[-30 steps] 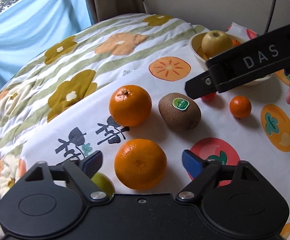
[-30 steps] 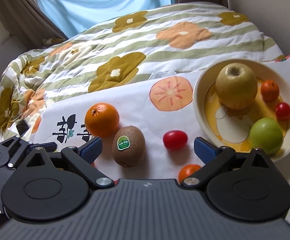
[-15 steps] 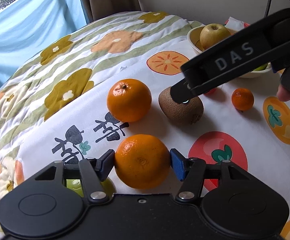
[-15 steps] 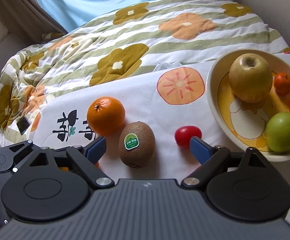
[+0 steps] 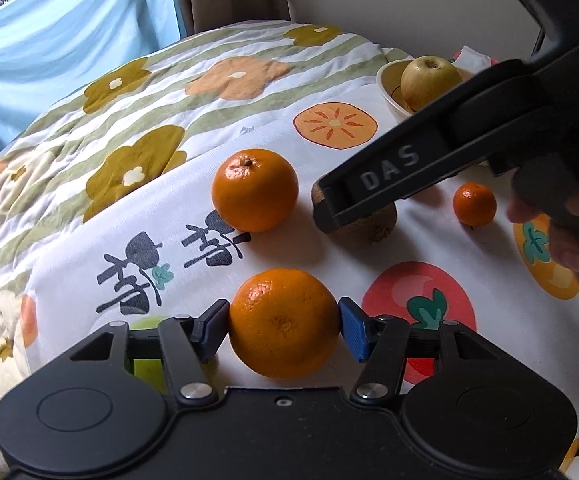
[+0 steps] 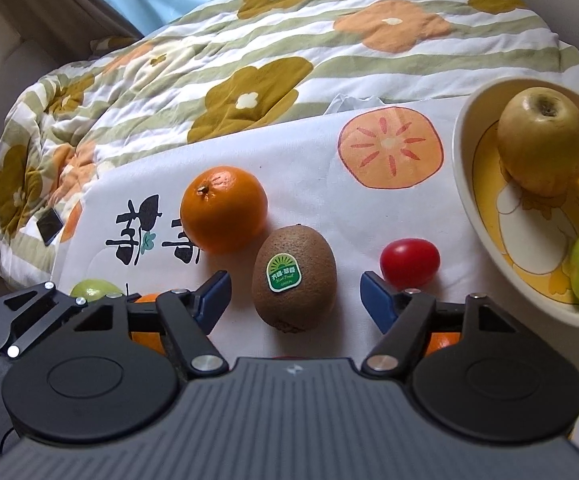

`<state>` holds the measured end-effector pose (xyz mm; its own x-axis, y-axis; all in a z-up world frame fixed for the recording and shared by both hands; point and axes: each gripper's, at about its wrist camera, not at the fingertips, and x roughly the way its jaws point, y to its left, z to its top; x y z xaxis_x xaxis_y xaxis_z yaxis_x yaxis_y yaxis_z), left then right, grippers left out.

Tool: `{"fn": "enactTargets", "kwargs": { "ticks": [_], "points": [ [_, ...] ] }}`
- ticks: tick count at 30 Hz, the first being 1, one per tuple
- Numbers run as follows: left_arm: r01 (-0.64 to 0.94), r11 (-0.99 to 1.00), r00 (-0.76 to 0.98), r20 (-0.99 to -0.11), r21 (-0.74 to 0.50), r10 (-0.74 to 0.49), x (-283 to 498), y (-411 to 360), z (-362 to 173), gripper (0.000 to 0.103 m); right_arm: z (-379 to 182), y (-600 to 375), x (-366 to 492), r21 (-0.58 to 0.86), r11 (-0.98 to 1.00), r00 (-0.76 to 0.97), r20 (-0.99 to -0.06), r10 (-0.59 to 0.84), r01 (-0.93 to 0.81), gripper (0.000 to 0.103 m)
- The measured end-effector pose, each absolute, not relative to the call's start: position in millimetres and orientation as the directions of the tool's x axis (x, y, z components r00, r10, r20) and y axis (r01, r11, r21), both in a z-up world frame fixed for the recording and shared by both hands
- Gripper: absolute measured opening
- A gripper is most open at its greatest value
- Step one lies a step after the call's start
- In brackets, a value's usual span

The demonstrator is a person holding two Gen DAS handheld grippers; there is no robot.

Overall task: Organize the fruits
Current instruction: 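Grasp the large orange with the left gripper while the right gripper grasps the kiwi, then carry the orange and kiwi over the duck-print bowl with both grippers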

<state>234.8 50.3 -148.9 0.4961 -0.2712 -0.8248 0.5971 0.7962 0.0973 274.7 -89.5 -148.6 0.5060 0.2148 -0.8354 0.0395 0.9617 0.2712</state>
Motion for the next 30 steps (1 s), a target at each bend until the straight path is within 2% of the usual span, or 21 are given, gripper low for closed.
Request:
{"fn": "enactTargets", "kwargs": {
  "ticks": [3, 12, 14, 16, 18, 21, 30],
  "points": [
    [0.591, 0.801, 0.496, -0.824, 0.09, -0.273, 232, 50, -148, 0.063, -151, -88, 278, 0.27, 0.962, 0.501, -0.838, 0.216, 0.036, 0.079],
    [0.565, 0.822, 0.514, -0.81, 0.071, -0.284, 223, 54, -141, 0.063, -157, -85, 282, 0.24, 0.97, 0.489, -0.85, 0.197, 0.026, 0.075],
    [0.555, 0.829, 0.519, -0.806, 0.066, -0.284, 222, 56, -139, 0.063, -158, -84, 283, 0.238, 0.971, 0.488, -0.85, 0.2, 0.017, 0.071],
    [0.544, 0.837, 0.527, -0.802, 0.065, -0.28, 219, 57, -137, 0.063, -157, -83, 282, 0.233, 0.972, 0.492, -0.847, 0.203, 0.001, 0.063],
    [0.531, 0.845, 0.537, -0.797, 0.065, -0.276, 216, 60, -134, 0.063, -155, -80, 280, 0.21, 0.978, 0.499, -0.847, 0.186, -0.009, 0.061],
    [0.511, 0.858, 0.544, -0.791, 0.048, -0.28, 212, 64, -129, 0.063, -150, -78, 274, 0.179, 0.984, 0.514, -0.842, 0.164, -0.021, 0.061],
    [0.484, 0.874, 0.583, -0.756, 0.031, -0.296, 196, 59, -101, 0.063, -111, -102, 243, 0.205, 0.979, 0.586, -0.792, 0.172, -0.011, 0.06]
  ]
}}
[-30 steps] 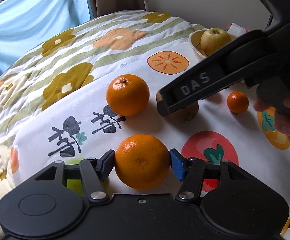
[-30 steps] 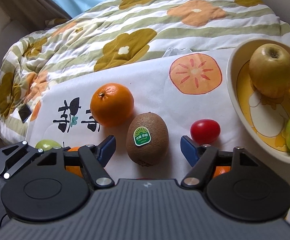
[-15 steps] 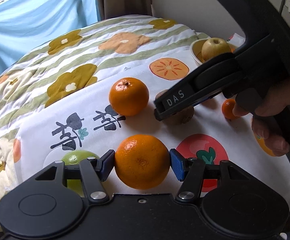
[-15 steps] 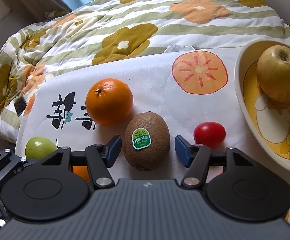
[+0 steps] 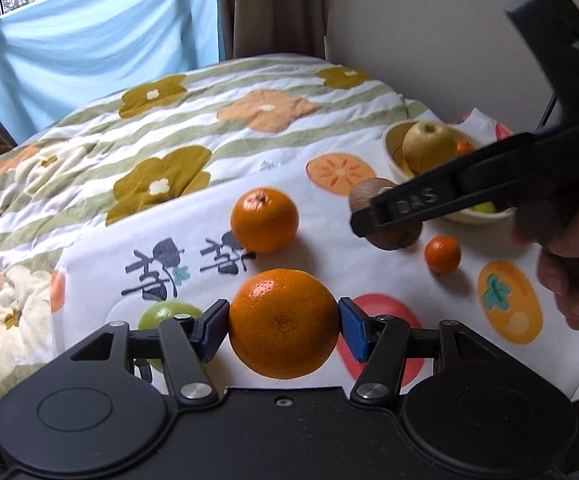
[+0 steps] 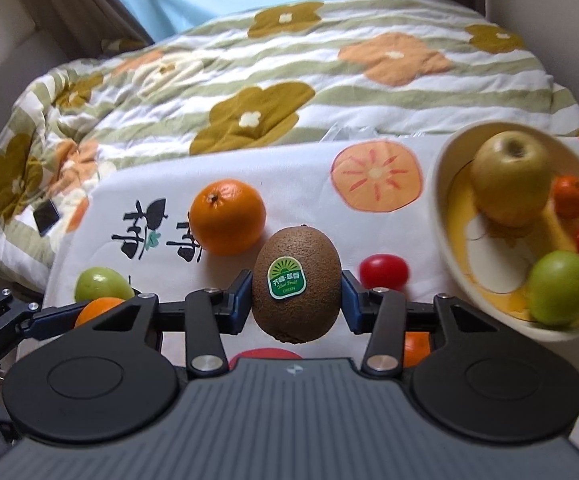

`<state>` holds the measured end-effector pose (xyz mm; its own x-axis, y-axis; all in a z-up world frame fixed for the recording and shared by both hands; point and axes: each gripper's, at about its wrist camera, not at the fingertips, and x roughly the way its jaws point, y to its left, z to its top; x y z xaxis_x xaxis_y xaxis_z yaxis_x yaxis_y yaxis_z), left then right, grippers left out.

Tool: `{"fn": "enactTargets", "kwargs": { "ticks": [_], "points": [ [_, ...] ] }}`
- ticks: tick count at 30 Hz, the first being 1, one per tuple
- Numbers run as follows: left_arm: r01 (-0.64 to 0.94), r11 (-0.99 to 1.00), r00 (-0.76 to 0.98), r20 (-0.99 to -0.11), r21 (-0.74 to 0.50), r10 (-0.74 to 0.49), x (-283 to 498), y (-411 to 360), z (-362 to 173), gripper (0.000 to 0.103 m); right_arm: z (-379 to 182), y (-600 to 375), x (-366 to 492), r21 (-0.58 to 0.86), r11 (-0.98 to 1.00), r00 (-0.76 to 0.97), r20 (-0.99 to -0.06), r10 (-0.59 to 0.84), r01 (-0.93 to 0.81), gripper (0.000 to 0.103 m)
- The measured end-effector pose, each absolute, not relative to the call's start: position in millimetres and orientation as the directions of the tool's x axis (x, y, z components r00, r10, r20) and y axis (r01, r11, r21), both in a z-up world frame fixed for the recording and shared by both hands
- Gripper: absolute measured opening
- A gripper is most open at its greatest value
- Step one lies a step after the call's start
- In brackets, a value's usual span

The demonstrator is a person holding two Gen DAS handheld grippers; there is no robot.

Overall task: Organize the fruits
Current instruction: 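Carry the orange and kiwi over the duck-print bowl with both grippers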

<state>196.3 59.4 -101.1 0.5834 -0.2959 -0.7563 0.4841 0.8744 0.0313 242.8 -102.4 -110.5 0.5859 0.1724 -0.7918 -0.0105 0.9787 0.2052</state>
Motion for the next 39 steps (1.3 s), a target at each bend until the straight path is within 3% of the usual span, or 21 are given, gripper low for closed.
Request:
{"fn": "enactTargets", "kwargs": {
  "ticks": [21, 39],
  "points": [
    [0.317, 0.947, 0.67, -0.696, -0.049, -0.26, 166, -66, -51, 0.063, -57, -263, 196, 0.203, 0.976, 0.66, -0.724, 0.201, -0.075, 0.06],
    [0.207, 0.976, 0.662, -0.726, -0.061, -0.186, 227, -150, -91, 0.063, -88, -356, 218, 0.21, 0.971, 0.646, -0.726, 0.235, -0.116, 0.06]
  ]
}}
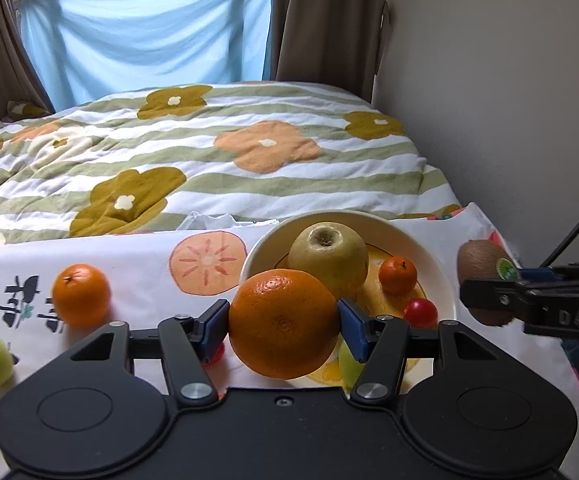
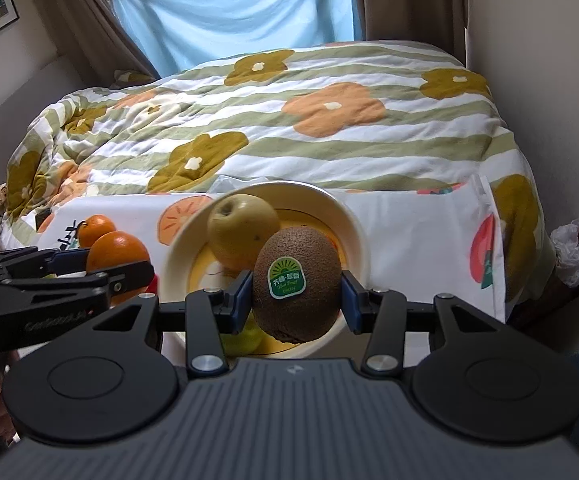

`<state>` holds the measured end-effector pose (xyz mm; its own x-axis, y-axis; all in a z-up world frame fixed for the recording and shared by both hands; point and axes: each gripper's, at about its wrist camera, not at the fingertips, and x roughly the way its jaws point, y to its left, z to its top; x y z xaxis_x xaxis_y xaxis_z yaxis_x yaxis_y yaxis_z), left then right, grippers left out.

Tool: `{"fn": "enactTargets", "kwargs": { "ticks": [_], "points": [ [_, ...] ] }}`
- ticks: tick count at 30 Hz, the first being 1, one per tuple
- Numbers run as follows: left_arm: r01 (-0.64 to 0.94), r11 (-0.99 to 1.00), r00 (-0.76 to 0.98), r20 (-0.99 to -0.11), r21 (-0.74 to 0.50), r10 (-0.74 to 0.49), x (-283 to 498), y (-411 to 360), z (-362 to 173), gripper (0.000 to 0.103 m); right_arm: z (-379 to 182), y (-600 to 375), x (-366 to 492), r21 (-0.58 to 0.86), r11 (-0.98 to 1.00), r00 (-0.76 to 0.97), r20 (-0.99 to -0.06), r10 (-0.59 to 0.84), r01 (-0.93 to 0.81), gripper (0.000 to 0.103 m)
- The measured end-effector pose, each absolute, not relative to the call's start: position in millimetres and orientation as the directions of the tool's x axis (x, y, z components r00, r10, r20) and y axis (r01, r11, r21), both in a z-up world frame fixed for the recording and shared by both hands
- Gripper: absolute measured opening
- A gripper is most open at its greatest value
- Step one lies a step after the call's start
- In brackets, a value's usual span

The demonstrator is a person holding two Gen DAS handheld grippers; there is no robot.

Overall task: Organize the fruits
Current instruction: 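Carry the orange and kiwi over the duck-print bowl with both grippers, then release the orange with the left gripper while the right gripper releases the kiwi into the bowl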

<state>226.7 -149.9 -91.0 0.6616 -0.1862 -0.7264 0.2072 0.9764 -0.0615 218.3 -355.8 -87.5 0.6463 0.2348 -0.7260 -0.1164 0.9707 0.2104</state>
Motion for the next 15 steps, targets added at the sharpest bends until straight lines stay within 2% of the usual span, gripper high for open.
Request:
{"fn": "enactTargets", "kwargs": {
  "ticks": [13, 14, 15],
  "points": [
    [0.196, 0.98, 0.609, -0.777, -0.042, -0.155, 261, -167, -125, 0.064, -112, -373, 235, 0.245, 0.965, 0.624, -0.74, 0.25, -0.096, 0.06],
    [0.19, 0.981, 0.609, -0.779, -0.042, -0.152, 261, -167, -126, 0.067, -112, -374, 235, 0.246, 0.964, 0.623, -0.74, 0.252, -0.098, 0.06],
    [0.19, 0.981, 0.616, -0.773, -0.046, -0.155, 260, -167, -126, 0.08, -112, -373, 236, 0.246, 0.964, 0.622, -0.741, 0.253, -0.1, 0.06]
  ]
}}
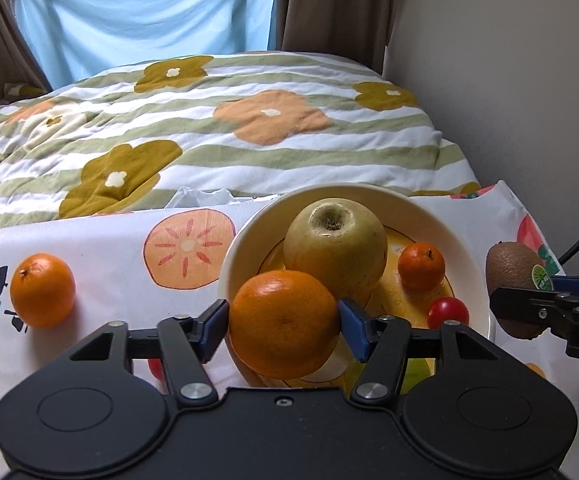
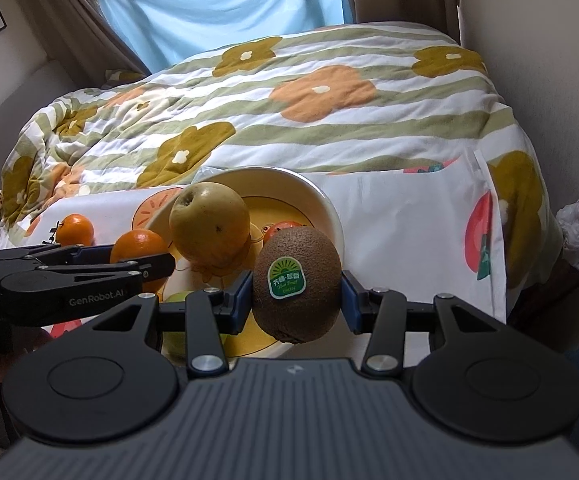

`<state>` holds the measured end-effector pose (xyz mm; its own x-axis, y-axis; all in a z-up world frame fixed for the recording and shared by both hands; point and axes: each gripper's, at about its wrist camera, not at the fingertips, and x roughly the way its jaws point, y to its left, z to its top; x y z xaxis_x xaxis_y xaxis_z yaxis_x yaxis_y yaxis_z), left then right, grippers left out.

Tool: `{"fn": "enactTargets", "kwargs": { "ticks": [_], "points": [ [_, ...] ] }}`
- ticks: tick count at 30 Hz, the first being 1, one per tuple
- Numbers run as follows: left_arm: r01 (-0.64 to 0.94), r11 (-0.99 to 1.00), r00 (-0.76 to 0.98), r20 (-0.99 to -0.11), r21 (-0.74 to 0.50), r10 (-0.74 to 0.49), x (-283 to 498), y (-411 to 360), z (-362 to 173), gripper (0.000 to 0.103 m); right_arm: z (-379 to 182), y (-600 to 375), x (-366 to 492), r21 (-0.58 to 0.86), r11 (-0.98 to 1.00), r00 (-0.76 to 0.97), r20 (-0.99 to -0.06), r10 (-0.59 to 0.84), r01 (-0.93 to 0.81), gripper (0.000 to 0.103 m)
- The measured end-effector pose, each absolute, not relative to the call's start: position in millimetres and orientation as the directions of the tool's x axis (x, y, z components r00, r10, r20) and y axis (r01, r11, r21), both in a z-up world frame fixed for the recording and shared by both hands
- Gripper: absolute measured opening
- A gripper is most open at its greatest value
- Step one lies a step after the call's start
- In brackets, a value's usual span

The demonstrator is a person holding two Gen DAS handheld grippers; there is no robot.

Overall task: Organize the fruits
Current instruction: 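Release the orange with the left gripper while the right gripper releases the kiwi into the bowl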

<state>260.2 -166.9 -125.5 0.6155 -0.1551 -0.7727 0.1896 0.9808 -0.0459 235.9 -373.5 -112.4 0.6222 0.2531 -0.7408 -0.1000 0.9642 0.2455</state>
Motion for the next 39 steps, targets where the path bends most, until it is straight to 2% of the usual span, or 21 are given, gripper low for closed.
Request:
{"fn": "enactTargets", "kwargs": {
  "ticks": [2, 3, 13, 32, 35, 37, 38, 39],
  "points": [
    [0.179, 0.983, 0.642, -0.753, -0.037, -0.146, 258, -166, -120, 0.099, -112, -373, 236, 0.244, 0.964, 0.622, -0.74, 0.256, -0.106, 0.06],
    [0.173, 0.984, 0.658, -0.74, -0.03, -0.138, 257, -165, -115, 0.101, -112, -373, 236, 0.243, 0.964, 0.622, -0.74, 0.258, -0.11, 0.06],
    [0.121, 0.992, 0.687, -0.718, -0.031, -0.106, 236, -142, -92, 0.101, -108, -366, 240, 0.241, 0.958, 0.624, -0.729, 0.283, -0.154, 0.06],
    [0.052, 0.998, 0.66, -0.749, -0.021, -0.05, 193, -120, -104, 0.101, -133, -326, 264, 0.182, 0.937, 0.571, -0.753, 0.328, -0.299, 0.061],
    [0.048, 0.999, 0.661, -0.749, -0.017, -0.045, 189, -117, -102, 0.101, -128, -325, 262, 0.178, 0.939, 0.594, -0.736, 0.326, -0.295, 0.069],
    [0.048, 0.999, 0.66, -0.75, -0.018, -0.045, 187, -116, -102, 0.101, -121, -326, 256, 0.153, 0.947, 0.637, -0.709, 0.304, -0.282, 0.095],
    [0.048, 0.999, 0.661, -0.749, -0.018, -0.045, 185, -116, -102, 0.101, -118, -327, 253, 0.139, 0.954, 0.66, -0.695, 0.284, -0.265, 0.102],
    [0.049, 0.999, 0.661, -0.749, -0.018, -0.046, 183, -116, -102, 0.101, -116, -328, 250, 0.128, 0.959, 0.676, -0.686, 0.269, -0.252, 0.103]
  ]
}}
